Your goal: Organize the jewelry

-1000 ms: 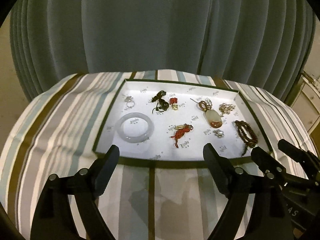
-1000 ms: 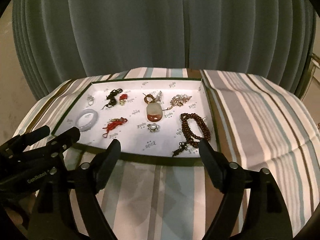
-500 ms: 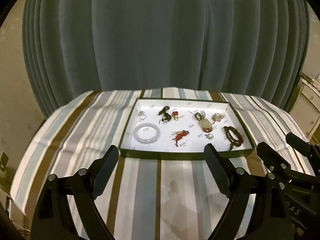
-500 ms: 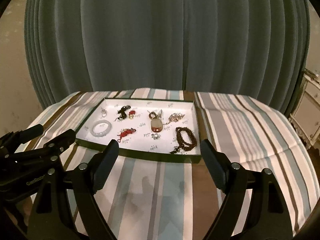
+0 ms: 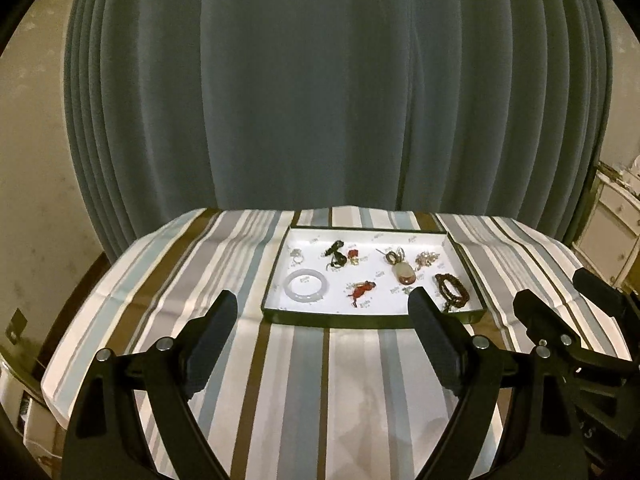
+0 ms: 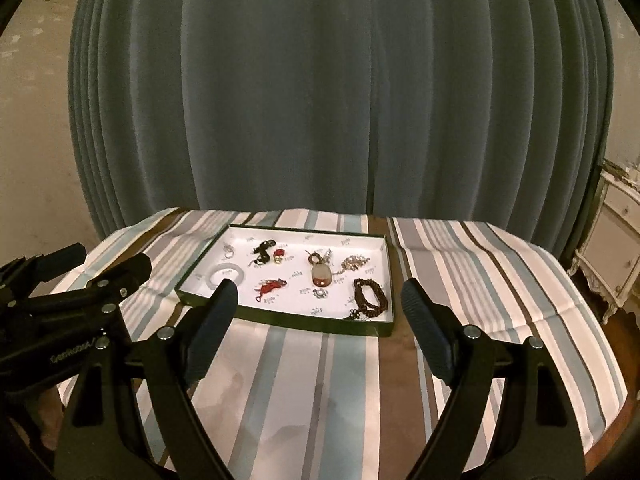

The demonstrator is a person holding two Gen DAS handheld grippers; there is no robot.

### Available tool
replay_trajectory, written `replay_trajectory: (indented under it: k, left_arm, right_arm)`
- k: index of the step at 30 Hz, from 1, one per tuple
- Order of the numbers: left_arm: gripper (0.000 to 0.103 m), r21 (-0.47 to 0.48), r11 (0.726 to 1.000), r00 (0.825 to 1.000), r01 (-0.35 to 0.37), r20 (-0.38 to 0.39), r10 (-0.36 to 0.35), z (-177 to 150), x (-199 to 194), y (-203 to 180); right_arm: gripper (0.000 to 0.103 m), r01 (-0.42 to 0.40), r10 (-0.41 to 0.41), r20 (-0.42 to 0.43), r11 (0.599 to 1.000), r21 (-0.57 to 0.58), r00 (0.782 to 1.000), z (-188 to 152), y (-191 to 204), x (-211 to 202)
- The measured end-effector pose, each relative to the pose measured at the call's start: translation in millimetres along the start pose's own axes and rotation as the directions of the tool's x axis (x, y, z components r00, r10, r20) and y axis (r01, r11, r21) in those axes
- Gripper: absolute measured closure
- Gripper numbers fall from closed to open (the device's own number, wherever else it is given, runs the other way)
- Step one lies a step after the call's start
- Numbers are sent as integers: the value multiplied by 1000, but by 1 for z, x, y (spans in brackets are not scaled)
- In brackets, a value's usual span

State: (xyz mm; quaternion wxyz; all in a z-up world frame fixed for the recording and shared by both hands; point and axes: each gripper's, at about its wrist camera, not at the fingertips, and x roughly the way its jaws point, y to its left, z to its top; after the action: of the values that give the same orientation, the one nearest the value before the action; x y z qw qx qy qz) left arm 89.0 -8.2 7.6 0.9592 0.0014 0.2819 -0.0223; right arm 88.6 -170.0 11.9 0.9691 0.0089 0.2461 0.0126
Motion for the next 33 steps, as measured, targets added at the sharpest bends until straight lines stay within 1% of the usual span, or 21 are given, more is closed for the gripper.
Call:
replay_trajectory:
  k: [9,21,33]
  left_arm:
    - [17,-10,1000,1000,-5,24,5,-3,-17,5]
    - [17,-9,1000,999,-1,46,2,-5,-33,5]
    - [17,-15,1000,999,6,39,-5,-5,-35,4]
  right_arm:
    - [19,-7,8,32,1000,-22,999,0,9,-20]
    - [19,-7,8,61,1000,-25,998,-3,9,-35]
    - [19,-3,5,69,1000,-27,998,-5,8,-40]
